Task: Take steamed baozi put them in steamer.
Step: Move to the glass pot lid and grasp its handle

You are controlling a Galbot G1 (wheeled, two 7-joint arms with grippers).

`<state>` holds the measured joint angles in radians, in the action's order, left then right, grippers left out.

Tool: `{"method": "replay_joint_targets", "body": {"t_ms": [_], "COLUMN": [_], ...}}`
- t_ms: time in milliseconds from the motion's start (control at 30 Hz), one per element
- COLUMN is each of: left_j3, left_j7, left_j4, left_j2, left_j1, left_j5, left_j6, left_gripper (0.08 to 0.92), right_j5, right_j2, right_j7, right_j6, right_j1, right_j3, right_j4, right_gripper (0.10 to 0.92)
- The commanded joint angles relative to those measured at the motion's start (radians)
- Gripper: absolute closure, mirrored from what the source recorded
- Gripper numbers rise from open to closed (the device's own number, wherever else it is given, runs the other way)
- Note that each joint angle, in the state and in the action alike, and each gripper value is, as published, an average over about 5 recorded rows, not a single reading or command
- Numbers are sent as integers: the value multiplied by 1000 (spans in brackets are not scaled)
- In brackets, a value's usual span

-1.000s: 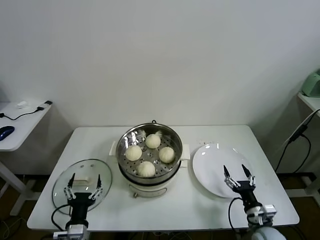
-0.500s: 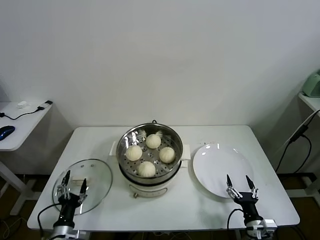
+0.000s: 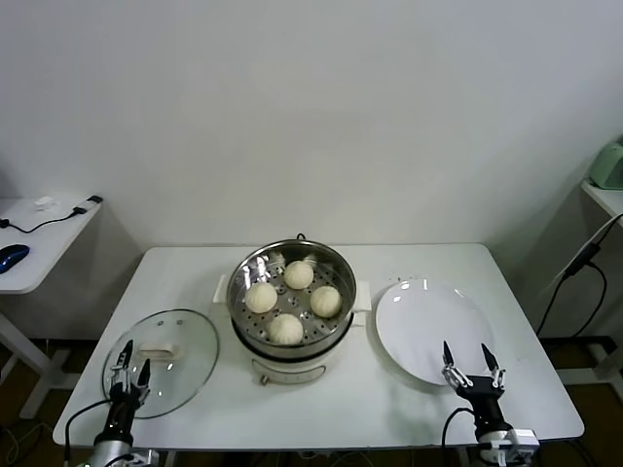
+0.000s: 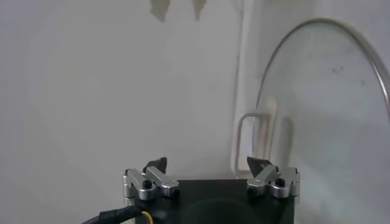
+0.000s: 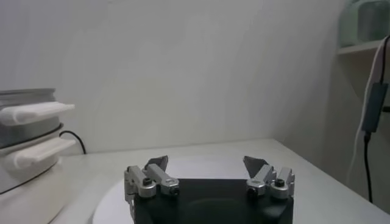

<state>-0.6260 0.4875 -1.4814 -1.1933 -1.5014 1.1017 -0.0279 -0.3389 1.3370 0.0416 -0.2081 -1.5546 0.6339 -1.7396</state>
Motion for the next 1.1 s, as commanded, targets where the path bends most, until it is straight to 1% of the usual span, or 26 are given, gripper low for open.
{"method": "replay_joint_targets", "body": {"t_ms": [33,300,533,600,733,1100], "left_j3": [4,28,37,38,40,45], "left_j7": [-12,-55,-55,-49,-30,16], "left_j4": [67,58,122,139,156,184], "left_j2": [9,-2,3,6,8,-16], "left_j1": [75,111,136,136,131,147], "left_j5": [75,58,55,56,57,76], "left_j6": [38,55,74,70,60,31], "left_gripper": [177,177,180,202,302,623], "right_j5": [10,13,18,19,22,29], "right_j2": [10,7,9,10,10,8], "right_j7": [-2,-3,-2,-2,-3,-8], "right_j6": [2,5,5,5,4,7], "right_j1": [-6,1,2,1,1,3], "right_j3": [5,9,9,8,8,6], "right_j4": [-2,8,6,7,7,-3], "right_gripper": [203,203,203,203,203,203]}}
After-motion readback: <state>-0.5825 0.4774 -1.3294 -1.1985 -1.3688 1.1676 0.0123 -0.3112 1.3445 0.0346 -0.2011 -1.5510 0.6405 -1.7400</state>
